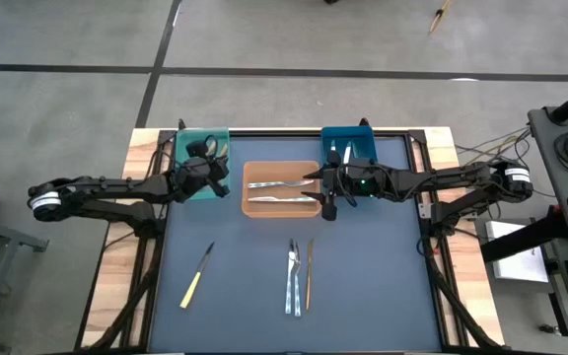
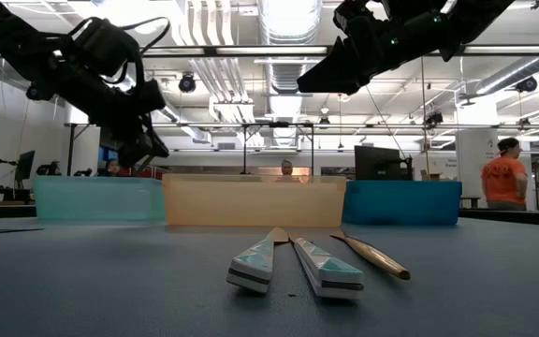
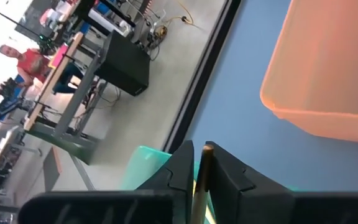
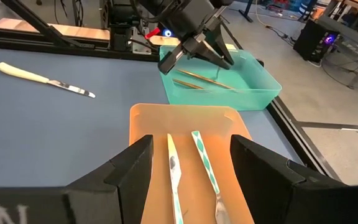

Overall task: Sort silverware by color (type)
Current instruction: Put the gold knife into the green bin

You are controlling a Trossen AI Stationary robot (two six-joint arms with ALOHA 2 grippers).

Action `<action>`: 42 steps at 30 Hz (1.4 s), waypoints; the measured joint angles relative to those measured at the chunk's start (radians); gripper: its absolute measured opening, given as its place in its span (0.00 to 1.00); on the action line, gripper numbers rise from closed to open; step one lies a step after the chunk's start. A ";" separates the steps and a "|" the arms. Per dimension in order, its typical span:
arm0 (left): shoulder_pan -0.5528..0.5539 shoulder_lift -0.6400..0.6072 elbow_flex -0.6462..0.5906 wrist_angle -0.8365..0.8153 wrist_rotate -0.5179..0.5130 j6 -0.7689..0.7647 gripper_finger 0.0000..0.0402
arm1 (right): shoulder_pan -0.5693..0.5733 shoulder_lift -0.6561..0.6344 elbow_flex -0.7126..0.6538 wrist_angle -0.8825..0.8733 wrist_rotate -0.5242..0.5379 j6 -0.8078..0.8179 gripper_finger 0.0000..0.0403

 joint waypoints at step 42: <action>-0.004 0.000 0.047 -0.134 0.001 -0.332 0.35 | 0.000 0.000 0.002 -0.007 -0.008 0.002 0.51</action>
